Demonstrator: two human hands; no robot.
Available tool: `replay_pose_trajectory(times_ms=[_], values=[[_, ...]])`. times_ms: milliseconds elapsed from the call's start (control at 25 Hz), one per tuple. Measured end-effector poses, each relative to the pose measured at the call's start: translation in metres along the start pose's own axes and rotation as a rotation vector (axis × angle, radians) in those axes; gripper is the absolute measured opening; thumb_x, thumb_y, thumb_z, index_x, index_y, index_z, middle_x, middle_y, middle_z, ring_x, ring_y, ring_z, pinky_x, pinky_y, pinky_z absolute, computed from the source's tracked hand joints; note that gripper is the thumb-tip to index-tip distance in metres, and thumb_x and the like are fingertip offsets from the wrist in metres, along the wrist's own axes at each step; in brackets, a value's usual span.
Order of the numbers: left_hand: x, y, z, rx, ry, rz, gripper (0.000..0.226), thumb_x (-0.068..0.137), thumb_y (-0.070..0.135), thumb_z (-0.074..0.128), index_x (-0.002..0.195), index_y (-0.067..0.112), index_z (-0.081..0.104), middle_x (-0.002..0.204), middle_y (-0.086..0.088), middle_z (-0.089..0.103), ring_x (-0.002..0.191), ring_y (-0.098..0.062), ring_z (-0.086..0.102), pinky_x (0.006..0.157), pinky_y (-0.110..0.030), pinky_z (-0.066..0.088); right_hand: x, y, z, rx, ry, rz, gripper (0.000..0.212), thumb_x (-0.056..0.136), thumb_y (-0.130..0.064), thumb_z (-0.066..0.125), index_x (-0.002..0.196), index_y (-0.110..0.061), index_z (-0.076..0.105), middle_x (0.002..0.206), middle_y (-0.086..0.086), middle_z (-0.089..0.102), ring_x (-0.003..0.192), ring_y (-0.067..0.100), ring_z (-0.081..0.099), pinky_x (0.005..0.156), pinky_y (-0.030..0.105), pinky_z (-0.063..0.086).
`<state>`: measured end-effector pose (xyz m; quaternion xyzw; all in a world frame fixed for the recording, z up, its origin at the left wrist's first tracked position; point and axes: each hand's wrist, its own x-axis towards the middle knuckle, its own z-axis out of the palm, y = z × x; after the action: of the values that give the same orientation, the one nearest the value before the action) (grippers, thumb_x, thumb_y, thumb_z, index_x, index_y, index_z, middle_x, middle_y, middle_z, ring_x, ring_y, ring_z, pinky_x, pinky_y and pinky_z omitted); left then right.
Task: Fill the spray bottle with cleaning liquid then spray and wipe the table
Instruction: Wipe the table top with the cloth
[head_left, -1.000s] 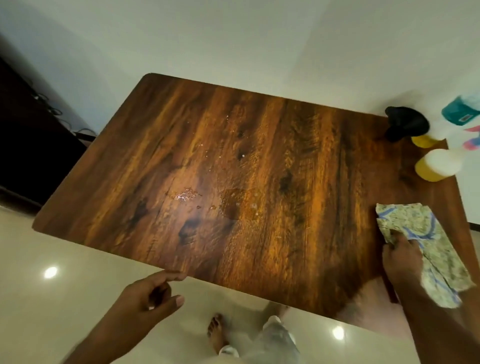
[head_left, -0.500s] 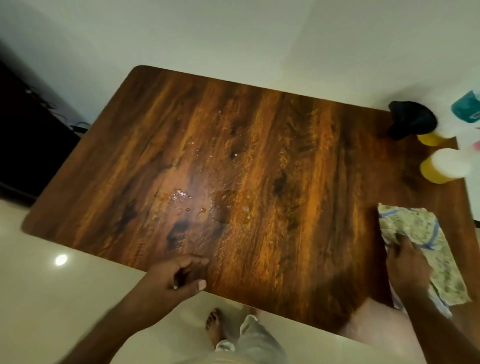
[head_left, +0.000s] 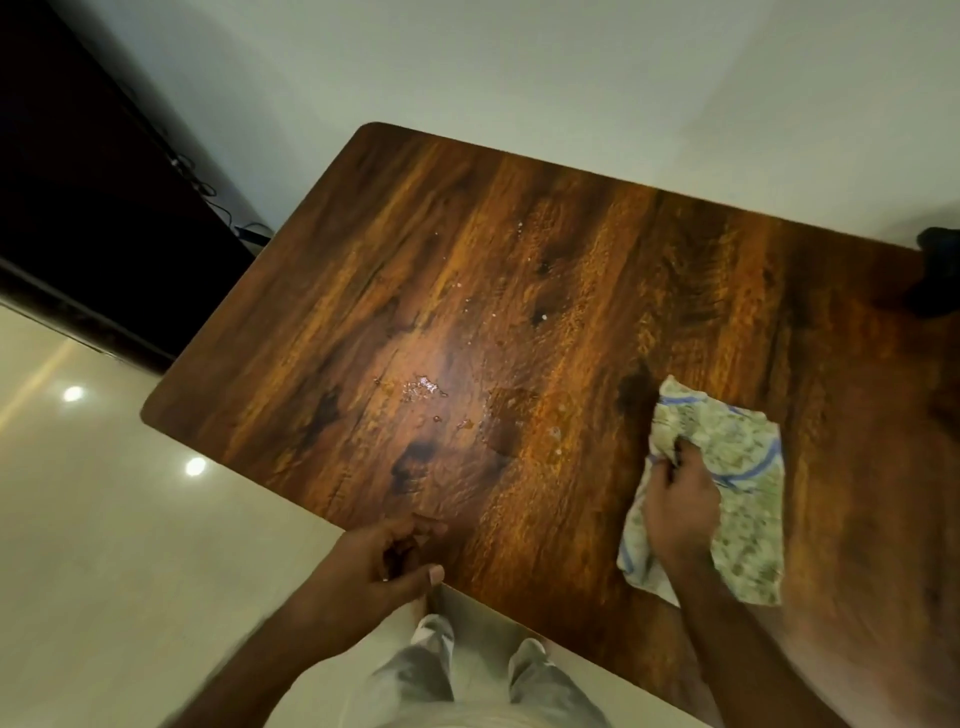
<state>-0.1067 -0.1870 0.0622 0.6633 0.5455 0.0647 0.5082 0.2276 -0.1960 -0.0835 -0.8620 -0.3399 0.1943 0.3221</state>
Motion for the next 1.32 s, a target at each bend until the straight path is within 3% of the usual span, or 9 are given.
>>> replay_pose_trajectory(times_ms=[200,320,480,560,720,880,1040,1120,1320], values=[[0.005,-0.025,-0.034,0.008,0.014,-0.054,0.014,0.087,0.031,0.073,0.079,0.034,0.063,0.072,0.024,0.062,0.072,0.001,0.059,0.061,-0.016,0.048,-0.020,-0.072,0.078,0.030,-0.093,-0.070,0.039,0.099,-0.019,0.056,0.136,-0.006,0.055,0.126,0.016,0.065,0.115,0.033,0.061,0.091,0.036,0.047],[0.011,-0.043,-0.069,-0.003,0.000,-0.033,0.018,0.088,0.030,0.072,0.086,0.046,0.065,0.075,0.029,0.063,0.076,0.003,0.061,0.064,-0.014,0.049,-0.045,-0.128,0.134,-0.094,-0.166,-0.141,0.046,0.099,-0.026,0.056,0.142,-0.010,0.050,0.134,0.012,0.061,0.120,0.027,0.059,0.096,0.035,0.047],[0.023,-0.081,-0.128,0.011,0.017,-0.051,0.011,0.087,0.030,0.073,0.096,0.033,0.068,0.069,0.014,0.059,0.066,-0.008,0.055,0.063,-0.023,0.047,-0.106,-0.201,0.220,-0.249,-0.349,-0.518,0.051,0.095,-0.036,0.060,0.142,-0.016,0.051,0.134,0.012,0.060,0.116,0.028,0.061,0.094,0.040,0.051],[0.030,-0.100,-0.154,0.017,0.023,-0.076,0.010,0.085,0.028,0.075,0.083,0.029,0.065,0.064,0.008,0.057,0.061,-0.010,0.053,0.061,-0.027,0.047,-0.131,-0.221,0.250,-0.255,-0.487,-0.700,0.049,0.093,-0.037,0.058,0.139,-0.022,0.051,0.124,0.008,0.061,0.105,0.025,0.063,0.081,0.037,0.056],[0.044,-0.121,-0.196,0.036,-0.014,-0.057,0.023,0.083,0.026,0.077,0.080,0.047,0.066,0.065,0.005,0.058,0.060,-0.008,0.054,0.058,-0.023,0.046,-0.134,-0.232,0.260,-0.334,-0.486,-0.860,0.043,0.094,-0.041,0.054,0.134,-0.024,0.054,0.105,0.002,0.059,0.089,0.017,0.061,0.057,0.026,0.055],[0.063,-0.120,-0.202,0.046,-0.077,-0.022,0.026,0.086,0.025,0.076,0.098,0.046,0.067,0.087,0.014,0.068,0.078,-0.008,0.062,0.063,-0.019,0.050,-0.127,-0.220,0.244,-0.409,-0.453,-0.889,0.049,0.097,-0.061,0.040,0.132,-0.029,0.053,0.112,0.003,0.056,0.101,0.023,0.053,0.078,0.037,0.053],[0.093,-0.113,-0.181,0.205,-0.029,0.042,0.032,0.087,0.033,0.073,0.109,0.050,0.057,0.100,0.030,0.058,0.096,0.010,0.053,0.073,-0.004,0.042,-0.115,-0.202,0.231,-0.577,-0.508,-0.865,0.070,0.089,-0.078,0.030,0.149,-0.040,0.035,0.155,0.014,0.038,0.141,0.040,0.034,0.109,0.064,0.031],[0.102,-0.113,-0.164,0.262,0.024,0.012,0.040,0.088,0.035,0.070,0.125,0.042,0.057,0.113,0.020,0.057,0.099,0.003,0.055,0.082,-0.012,0.047,-0.109,-0.202,0.234,-0.576,-0.523,-0.854,0.071,0.089,-0.077,0.028,0.151,-0.042,0.031,0.160,0.016,0.029,0.147,0.042,0.024,0.110,0.070,0.022],[0.103,-0.115,-0.136,0.404,0.117,-0.106,0.046,0.092,0.041,0.059,0.137,0.039,0.048,0.126,0.013,0.050,0.111,-0.006,0.053,0.094,-0.029,0.049,-0.105,-0.202,0.239,-0.590,-0.583,-0.913,0.068,0.082,-0.066,0.047,0.144,-0.039,0.042,0.145,0.013,0.050,0.129,0.039,0.047,0.096,0.060,0.045]])
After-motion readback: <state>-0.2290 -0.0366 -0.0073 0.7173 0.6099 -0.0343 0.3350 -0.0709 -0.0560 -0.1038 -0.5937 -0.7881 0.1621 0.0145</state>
